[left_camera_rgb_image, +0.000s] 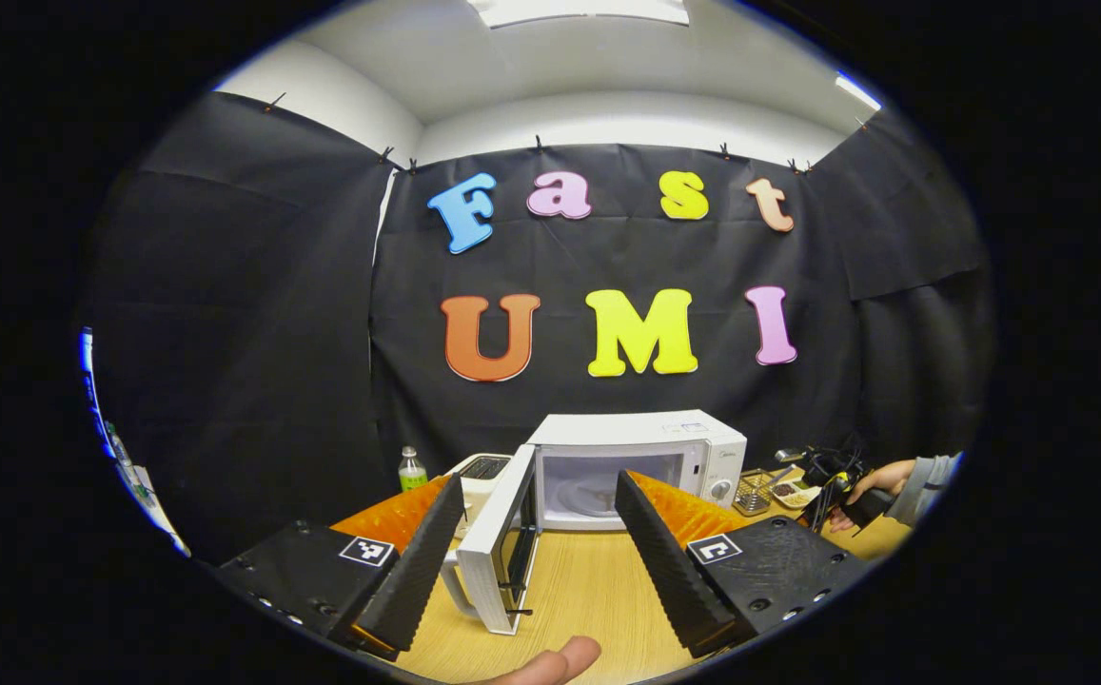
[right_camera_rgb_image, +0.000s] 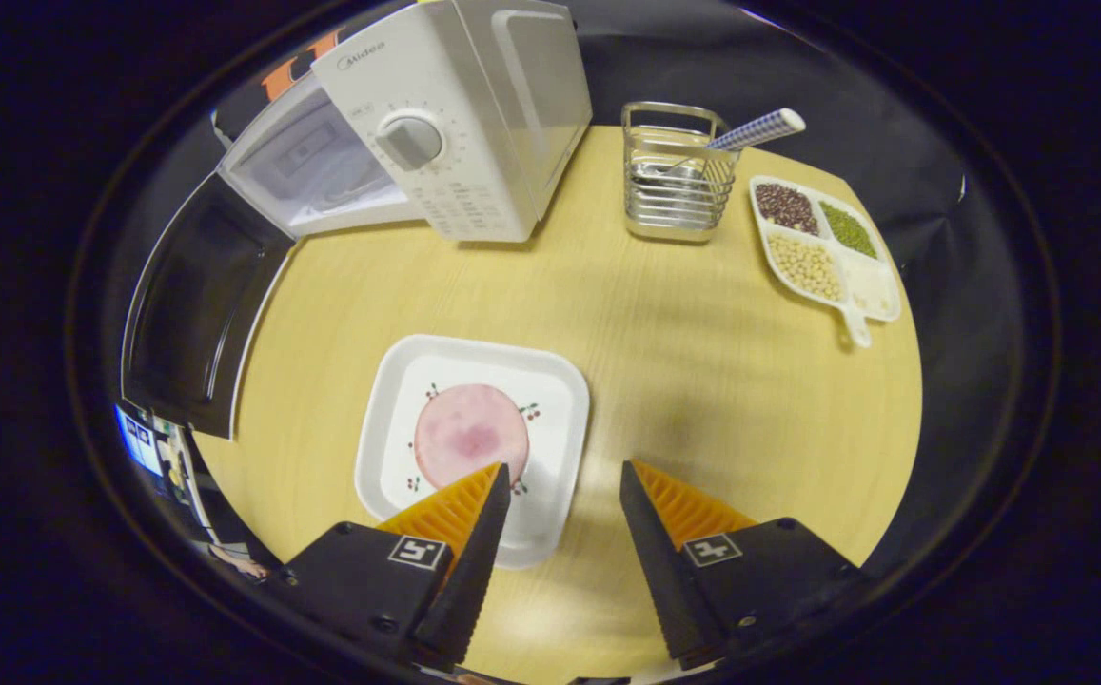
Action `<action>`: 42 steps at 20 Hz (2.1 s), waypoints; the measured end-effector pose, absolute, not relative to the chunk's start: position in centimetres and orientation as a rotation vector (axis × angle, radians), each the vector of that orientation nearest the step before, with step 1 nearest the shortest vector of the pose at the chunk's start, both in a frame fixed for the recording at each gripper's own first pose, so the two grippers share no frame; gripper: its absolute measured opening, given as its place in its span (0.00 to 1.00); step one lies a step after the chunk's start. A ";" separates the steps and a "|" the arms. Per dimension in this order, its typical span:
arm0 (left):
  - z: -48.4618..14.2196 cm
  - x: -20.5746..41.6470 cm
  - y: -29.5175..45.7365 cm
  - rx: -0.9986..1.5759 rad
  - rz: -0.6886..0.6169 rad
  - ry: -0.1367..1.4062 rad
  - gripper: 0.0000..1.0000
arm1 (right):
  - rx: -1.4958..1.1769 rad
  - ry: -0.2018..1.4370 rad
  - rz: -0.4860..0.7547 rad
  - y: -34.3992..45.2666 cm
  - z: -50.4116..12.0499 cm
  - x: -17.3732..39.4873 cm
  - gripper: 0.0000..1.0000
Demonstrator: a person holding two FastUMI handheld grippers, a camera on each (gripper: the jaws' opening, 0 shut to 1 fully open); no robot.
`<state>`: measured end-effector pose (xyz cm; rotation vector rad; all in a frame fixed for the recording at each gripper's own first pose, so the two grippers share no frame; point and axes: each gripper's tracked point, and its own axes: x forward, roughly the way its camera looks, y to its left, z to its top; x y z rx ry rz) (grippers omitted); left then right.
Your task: Open the microwave oven with the left hand, put the food in, and close the microwave oven.
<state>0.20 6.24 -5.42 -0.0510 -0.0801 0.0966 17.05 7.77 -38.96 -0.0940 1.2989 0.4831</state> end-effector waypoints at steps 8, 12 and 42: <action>-4.9 0.0 6.2 -0.023 0.082 -0.151 0.96 | 0.031 1.455 0.542 7.7 -40.3 17.4 0.11; -5.8 0.2 6.1 -0.047 0.077 -0.128 0.96 | 0.093 1.509 0.561 8.0 -40.6 17.6 0.04; -10.0 -1.6 13.5 -0.077 0.153 -0.061 0.96 | 0.667 1.369 0.489 21.5 -39.8 18.4 0.04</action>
